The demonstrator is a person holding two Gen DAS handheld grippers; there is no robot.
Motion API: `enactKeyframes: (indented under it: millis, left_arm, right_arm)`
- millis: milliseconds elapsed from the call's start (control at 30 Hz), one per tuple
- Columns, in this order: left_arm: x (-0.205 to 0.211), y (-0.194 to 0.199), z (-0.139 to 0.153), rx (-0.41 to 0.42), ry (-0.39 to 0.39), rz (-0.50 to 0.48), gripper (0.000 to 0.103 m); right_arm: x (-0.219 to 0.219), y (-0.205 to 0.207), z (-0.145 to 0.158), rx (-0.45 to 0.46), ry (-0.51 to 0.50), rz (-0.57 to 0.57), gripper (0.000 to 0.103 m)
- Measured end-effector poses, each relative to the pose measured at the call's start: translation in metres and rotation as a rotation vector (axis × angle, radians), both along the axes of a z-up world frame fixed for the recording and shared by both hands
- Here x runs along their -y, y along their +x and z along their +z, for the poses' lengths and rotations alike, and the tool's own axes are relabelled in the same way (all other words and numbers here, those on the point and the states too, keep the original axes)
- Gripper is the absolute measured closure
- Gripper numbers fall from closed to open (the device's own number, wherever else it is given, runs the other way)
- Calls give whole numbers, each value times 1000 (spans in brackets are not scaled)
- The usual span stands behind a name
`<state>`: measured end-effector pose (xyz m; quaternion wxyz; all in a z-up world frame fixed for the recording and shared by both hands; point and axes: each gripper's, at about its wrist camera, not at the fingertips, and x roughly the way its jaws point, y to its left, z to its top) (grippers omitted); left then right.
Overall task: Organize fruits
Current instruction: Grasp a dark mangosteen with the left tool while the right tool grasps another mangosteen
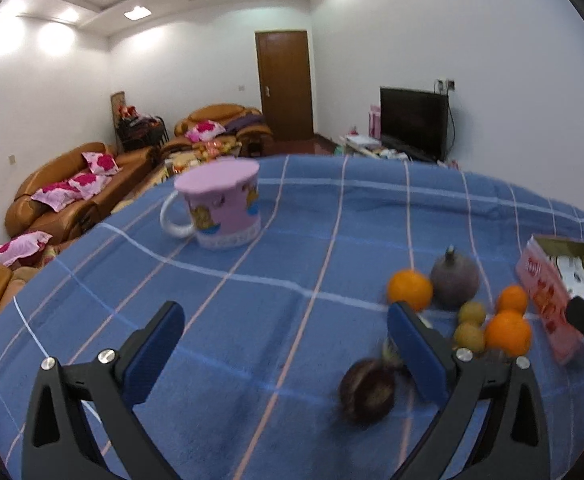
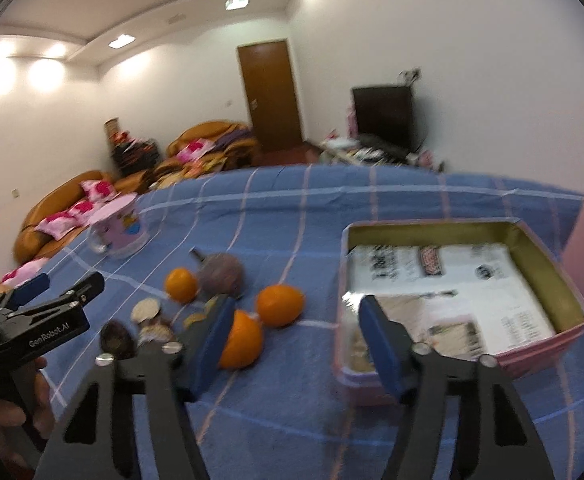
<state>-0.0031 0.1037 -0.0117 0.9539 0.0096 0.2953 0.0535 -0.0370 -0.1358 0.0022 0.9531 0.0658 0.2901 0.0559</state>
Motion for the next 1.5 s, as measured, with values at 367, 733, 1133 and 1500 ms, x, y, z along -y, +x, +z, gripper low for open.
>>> enactKeyframes:
  millis: [367,733,1133,1500]
  left_arm:
    - [-19,-1,-18,-148,-146,-130,9]
    - [9,1,-27,-225,-113,-233,11]
    - [5,8,-34,-278,-204,-258,69]
    - [-4,7,-28,-225,-241,-202,69]
  right_arm:
    - [-44,5,-18,-123,67,278,43]
    - [-61,23,-32,-230,114,364,49]
    - [-68,38,-43,-301,122,378,75]
    - [-71,53,-42,-312,191,336,74]
